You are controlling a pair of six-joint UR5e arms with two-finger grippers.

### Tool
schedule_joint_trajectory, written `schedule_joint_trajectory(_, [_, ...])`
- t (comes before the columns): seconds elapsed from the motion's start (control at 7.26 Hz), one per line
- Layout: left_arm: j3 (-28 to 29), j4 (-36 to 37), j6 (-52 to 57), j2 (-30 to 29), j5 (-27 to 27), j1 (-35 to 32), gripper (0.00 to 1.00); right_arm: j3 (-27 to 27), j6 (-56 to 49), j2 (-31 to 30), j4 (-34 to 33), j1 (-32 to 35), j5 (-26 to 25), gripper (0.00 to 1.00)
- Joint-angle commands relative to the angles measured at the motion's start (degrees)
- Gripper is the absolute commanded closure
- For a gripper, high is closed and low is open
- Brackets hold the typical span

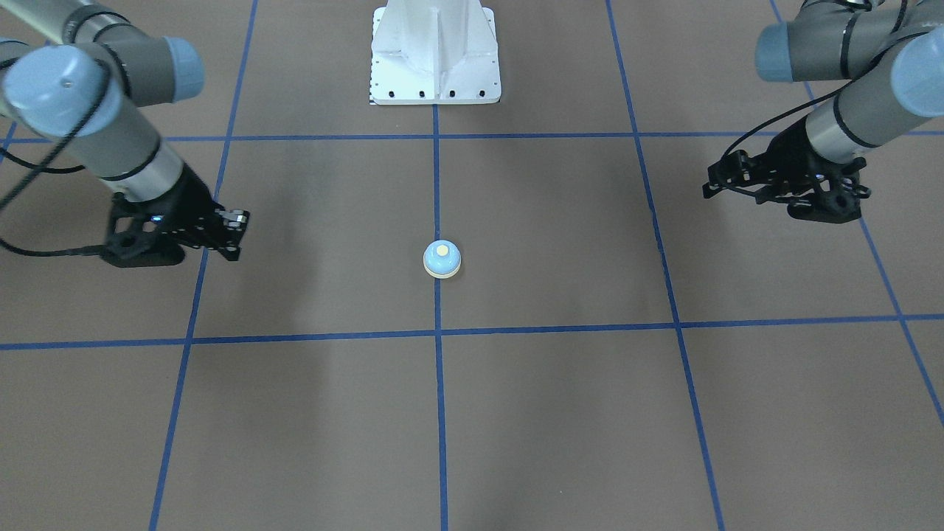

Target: Place and press bell with both arms

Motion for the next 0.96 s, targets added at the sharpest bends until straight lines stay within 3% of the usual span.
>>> schedule_joint_trajectory(0.0, [-0.1, 0.1, 17.6, 7.4, 0.0, -8.2, 0.01, 1.4, -13.0, -10.4, -0.1, 12.0, 3.9, 0.52])
schedule_joint_trajectory(0.14, [0.6, 0.2, 23.1, 8.9, 0.1, -11.6, 0.01, 1.3, -23.5, -14.5, -0.1, 16.8, 6.7, 0.45])
schedule_joint_trajectory(0.28, [1.2, 0.2, 29.2, 10.9, 1.5, -14.5, 0.01, 1.2, -27.7, -16.9, -0.5, 21.5, 8.5, 0.28])
schedule_joint_trajectory(0.41, [1.6, 0.4, 33.8, 12.0, 6.8, -16.1, 0.01, 1.1, -30.6, -20.0, -0.3, 24.6, 9.2, 0.00])
schedule_joint_trajectory(0.83, [6.5, 0.7, 42.4, 13.3, 8.1, -22.0, 0.01, 0.3, -46.6, -25.8, -0.6, 29.8, 9.3, 0.00])
